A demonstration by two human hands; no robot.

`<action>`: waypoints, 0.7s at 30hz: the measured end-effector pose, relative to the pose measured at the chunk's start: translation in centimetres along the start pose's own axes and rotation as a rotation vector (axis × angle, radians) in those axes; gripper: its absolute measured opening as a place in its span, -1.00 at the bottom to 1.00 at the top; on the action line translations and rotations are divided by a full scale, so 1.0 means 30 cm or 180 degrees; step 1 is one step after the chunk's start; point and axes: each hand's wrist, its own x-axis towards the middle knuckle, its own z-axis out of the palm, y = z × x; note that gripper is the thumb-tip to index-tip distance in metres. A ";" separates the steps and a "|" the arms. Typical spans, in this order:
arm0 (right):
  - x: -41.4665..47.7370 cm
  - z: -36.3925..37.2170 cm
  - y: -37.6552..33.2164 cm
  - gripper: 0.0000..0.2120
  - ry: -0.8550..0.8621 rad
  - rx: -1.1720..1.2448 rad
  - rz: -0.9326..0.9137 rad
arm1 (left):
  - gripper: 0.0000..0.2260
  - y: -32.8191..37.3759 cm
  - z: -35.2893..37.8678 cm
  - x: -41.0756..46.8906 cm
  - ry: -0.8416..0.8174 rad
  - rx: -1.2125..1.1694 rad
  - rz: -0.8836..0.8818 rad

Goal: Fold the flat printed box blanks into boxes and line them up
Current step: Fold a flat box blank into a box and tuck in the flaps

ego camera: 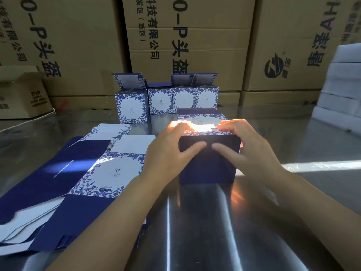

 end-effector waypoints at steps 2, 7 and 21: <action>0.002 -0.015 0.005 -0.78 -0.0094 0.0233 0.0054 | -0.74 0.003 -0.014 0.005 -0.0047 -0.0301 -0.0026; -0.006 -0.022 -0.006 -0.63 -0.0166 0.0958 0.0448 | -0.72 0.013 -0.022 0.005 -0.0051 -0.1112 -0.0280; 0.019 -0.033 0.002 -0.71 -0.0378 0.1696 0.1206 | -0.51 -0.002 -0.004 0.031 -0.0820 -0.2482 -0.2353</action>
